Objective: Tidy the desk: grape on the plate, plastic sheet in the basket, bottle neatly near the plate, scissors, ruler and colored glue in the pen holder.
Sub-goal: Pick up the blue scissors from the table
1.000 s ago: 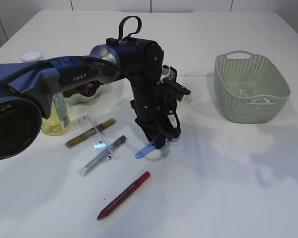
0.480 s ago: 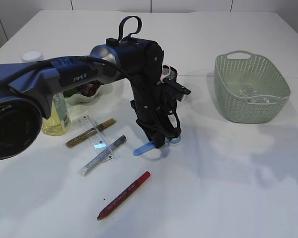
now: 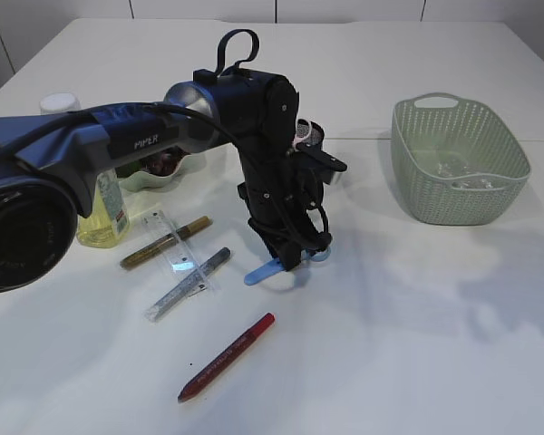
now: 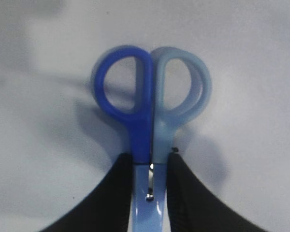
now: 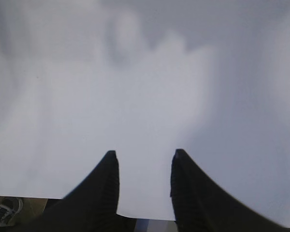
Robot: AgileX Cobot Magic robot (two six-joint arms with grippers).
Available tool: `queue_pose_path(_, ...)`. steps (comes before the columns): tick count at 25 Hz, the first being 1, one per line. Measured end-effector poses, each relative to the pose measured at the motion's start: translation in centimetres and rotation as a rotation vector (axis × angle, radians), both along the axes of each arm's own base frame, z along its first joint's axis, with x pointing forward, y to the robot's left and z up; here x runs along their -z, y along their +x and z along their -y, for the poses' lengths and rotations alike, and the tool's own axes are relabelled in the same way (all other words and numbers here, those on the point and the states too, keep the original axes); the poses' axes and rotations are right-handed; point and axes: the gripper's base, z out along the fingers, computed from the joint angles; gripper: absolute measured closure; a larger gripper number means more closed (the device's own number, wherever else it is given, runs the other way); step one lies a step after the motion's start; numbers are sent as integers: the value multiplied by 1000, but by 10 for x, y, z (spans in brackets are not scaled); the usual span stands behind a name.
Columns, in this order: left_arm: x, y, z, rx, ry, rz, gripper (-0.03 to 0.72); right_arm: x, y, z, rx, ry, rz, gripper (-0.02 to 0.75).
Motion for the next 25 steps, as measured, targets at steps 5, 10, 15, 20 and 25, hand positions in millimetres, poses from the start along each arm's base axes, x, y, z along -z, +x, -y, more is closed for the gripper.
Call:
queue_pose_path(5,0,0,0,-33,-1,-5,528,0,0,0,0,0,0,433)
queue_pose_path(10,-2,0,0,-77,-2,-7,528,0,0,0,0,0,0,433)
queue_pose_path(15,-6,0,-1,-126,-3,-6,526,0,0,0,0,0,0,433)
queue_pose_path(20,-4,-6,-4,-158,7,-45,525,0,0,0,0,0,0,433)
queue_pose_path(25,-13,-10,-7,-175,7,-47,523,0,0,0,0,0,0,433)
